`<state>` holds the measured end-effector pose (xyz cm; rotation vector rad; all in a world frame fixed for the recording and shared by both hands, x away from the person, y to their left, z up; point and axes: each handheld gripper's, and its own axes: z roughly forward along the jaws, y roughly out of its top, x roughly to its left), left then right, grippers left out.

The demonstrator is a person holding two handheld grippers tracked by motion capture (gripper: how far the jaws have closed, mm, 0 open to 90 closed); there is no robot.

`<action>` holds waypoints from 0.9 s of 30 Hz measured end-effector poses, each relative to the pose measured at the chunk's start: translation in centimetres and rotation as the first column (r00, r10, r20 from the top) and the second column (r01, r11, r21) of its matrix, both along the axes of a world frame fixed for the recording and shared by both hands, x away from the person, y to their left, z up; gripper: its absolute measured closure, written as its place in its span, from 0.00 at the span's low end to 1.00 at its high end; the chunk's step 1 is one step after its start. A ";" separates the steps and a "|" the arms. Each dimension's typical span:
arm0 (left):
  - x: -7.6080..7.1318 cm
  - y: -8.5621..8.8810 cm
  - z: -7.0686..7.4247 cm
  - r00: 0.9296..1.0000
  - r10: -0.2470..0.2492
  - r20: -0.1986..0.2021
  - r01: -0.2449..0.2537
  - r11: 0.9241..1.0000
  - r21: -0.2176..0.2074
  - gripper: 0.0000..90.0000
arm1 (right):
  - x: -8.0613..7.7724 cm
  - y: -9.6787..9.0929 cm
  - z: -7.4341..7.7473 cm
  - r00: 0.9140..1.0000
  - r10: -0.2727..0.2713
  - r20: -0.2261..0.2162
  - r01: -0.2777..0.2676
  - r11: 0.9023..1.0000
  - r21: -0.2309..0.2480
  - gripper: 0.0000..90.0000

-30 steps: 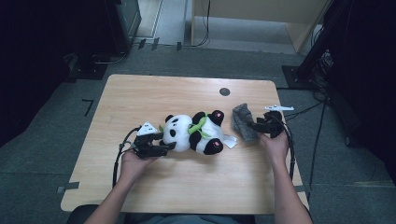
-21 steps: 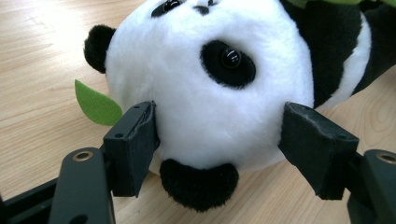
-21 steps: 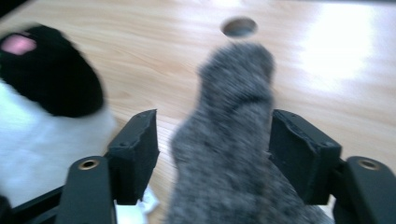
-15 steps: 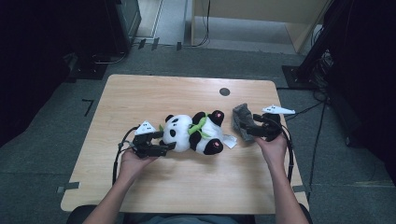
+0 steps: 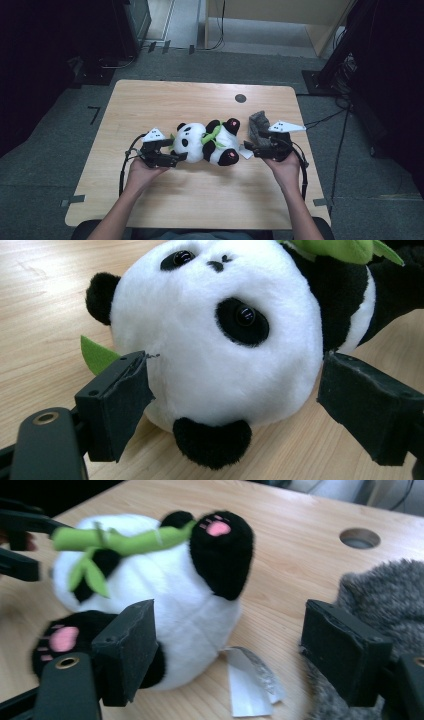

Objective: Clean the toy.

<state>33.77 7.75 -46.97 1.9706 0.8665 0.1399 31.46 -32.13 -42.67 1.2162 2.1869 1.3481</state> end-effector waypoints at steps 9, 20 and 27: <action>0.0 0.0 -0.1 1.000 -0.005 -0.006 0.005 1.000 0.009 0.15 | -2.0 1.3 0.0 0.999 0.049 0.000 -0.049 0.999 -0.007 0.18; 0.1 -0.5 -0.5 1.000 -0.013 -0.018 0.013 1.000 0.017 0.17 | -3.0 3.2 -0.6 0.996 0.083 0.039 -0.084 0.996 0.003 0.04; 0.1 -0.7 -0.8 1.000 -0.008 -0.009 0.008 1.000 0.027 0.17 | -2.9 3.7 -2.0 0.992 0.124 -0.004 -0.124 0.992 -0.015 0.13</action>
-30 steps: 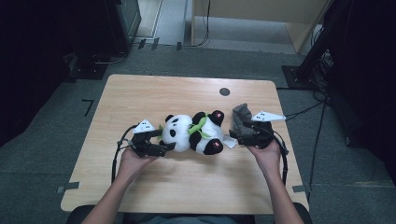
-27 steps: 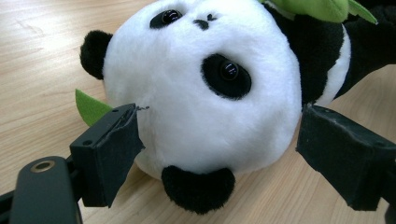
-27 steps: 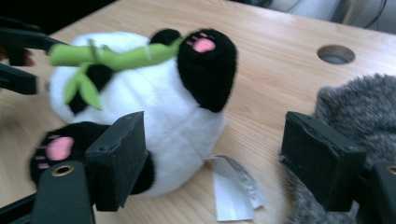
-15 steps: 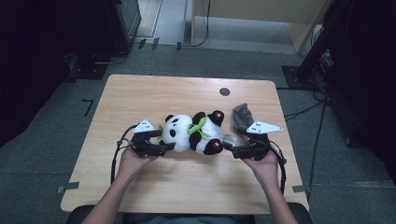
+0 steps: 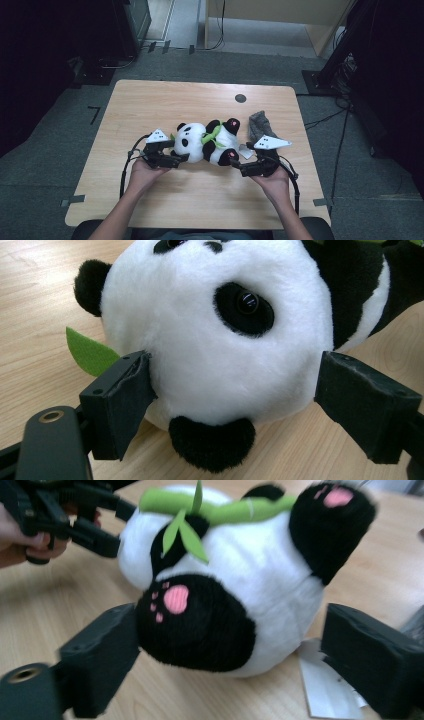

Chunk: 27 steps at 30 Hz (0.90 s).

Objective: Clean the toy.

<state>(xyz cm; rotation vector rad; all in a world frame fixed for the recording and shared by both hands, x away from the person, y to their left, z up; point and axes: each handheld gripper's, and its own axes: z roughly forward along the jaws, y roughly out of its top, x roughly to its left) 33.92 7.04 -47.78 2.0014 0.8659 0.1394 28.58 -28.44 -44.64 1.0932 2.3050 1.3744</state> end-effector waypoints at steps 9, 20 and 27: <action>0.2 0.0 -0.2 1.000 0.013 0.004 -0.013 1.000 -0.012 0.22 | 1.0 1.0 -1.4 0.997 0.056 -0.044 -0.055 0.998 0.036 0.14; 0.4 -0.1 -0.2 1.000 0.026 0.004 -0.026 0.999 -0.022 0.26 | 1.6 2.2 -2.2 0.998 0.062 -0.007 -0.062 0.998 -0.005 0.15; 0.5 -0.2 -0.2 1.000 0.028 -0.003 -0.028 0.999 -0.037 0.27 | 2.2 3.3 -2.9 0.999 0.026 0.032 -0.024 0.998 -0.064 0.17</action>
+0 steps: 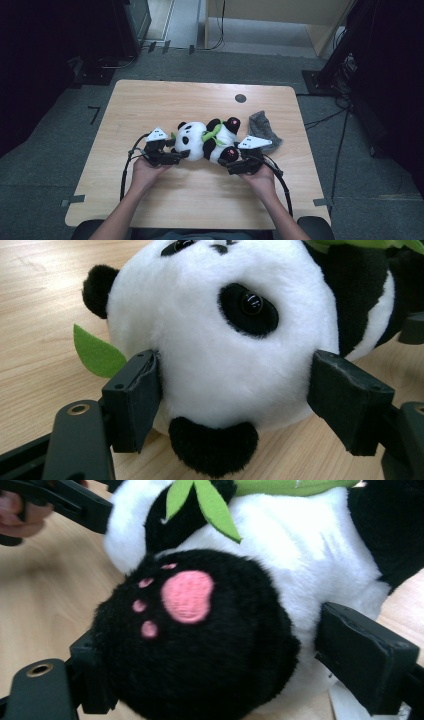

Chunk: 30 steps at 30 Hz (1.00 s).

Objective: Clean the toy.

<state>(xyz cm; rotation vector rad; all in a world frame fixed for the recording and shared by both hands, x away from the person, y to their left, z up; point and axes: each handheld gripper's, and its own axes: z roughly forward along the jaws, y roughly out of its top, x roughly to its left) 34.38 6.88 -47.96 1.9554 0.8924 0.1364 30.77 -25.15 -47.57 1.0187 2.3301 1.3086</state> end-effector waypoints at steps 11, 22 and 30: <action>0.0 -0.1 0.4 1.000 -0.007 0.026 0.007 1.000 -0.012 0.29 | 0.5 0.1 1.4 0.997 -0.074 -0.025 0.073 0.996 -0.055 0.54; 0.0 1.1 0.9 0.996 -0.038 0.083 0.040 0.999 -0.017 0.21 | 1.8 -1.5 4.1 0.985 -0.125 -0.117 0.136 0.987 0.084 0.64; -0.3 2.2 0.9 0.985 -0.106 0.134 0.106 0.994 0.007 0.21 | 1.5 -2.7 6.9 0.983 -0.123 -0.133 0.143 0.978 0.153 0.65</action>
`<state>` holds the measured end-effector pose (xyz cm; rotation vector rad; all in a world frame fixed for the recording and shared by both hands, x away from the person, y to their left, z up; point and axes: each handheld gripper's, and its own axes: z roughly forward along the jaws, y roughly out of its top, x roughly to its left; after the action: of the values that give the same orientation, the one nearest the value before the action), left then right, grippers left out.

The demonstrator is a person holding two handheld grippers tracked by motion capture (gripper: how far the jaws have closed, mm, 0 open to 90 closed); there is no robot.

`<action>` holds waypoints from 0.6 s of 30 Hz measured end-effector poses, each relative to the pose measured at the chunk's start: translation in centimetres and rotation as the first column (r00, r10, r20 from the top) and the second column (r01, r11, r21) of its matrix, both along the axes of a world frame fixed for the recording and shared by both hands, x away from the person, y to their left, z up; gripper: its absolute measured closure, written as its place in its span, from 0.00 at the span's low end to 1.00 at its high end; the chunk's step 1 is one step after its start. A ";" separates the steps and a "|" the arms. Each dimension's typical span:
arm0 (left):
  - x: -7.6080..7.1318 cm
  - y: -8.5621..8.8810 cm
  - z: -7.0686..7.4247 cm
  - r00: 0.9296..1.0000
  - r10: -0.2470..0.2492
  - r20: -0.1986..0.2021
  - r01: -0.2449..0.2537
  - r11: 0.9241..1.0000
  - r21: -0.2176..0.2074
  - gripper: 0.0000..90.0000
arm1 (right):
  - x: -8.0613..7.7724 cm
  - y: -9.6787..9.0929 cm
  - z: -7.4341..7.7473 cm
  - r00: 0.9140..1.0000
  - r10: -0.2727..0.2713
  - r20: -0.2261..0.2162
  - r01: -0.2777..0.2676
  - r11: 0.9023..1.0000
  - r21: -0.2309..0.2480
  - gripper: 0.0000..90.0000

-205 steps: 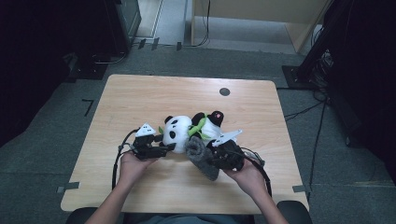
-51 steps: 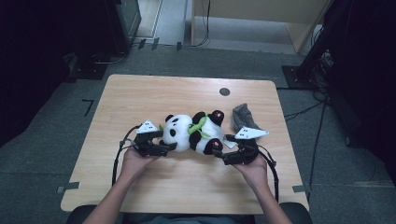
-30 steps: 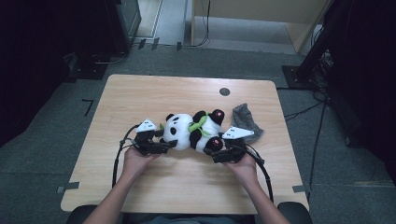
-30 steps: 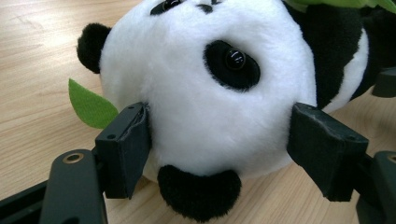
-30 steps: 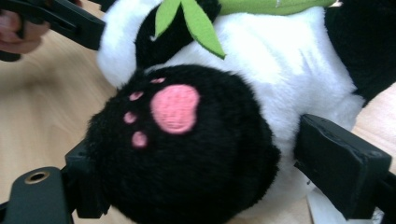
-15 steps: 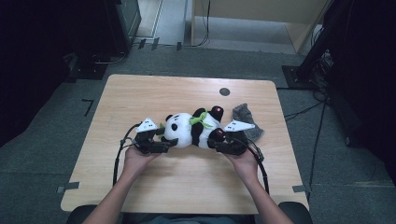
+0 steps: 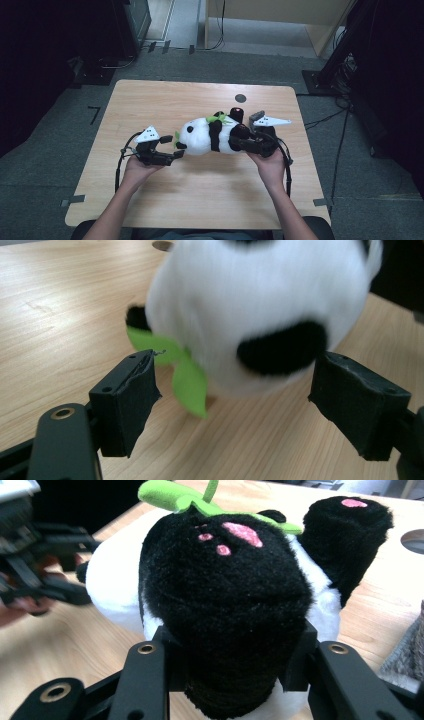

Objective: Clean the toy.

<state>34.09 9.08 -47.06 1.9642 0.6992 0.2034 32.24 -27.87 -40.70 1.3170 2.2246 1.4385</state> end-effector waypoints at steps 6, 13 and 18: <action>-1.0 -1.3 0.1 0.993 -0.045 0.110 0.045 0.999 -0.001 0.17 | -0.5 1.1 0.6 0.999 0.048 -0.022 -0.047 0.998 0.033 0.65; -1.2 -2.7 -0.2 0.994 -0.004 0.107 -0.002 0.999 0.051 0.16 | -0.7 1.6 0.6 0.993 0.097 -0.064 -0.092 0.993 0.071 0.66; -1.1 -2.3 0.9 0.998 0.026 0.066 -0.028 0.999 0.042 0.47 | -0.9 1.9 0.5 0.996 0.082 -0.021 -0.082 0.997 0.016 0.59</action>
<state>32.96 6.79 -46.17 1.9808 0.6843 0.2996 31.37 -26.01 -40.23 1.2649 2.3113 1.4778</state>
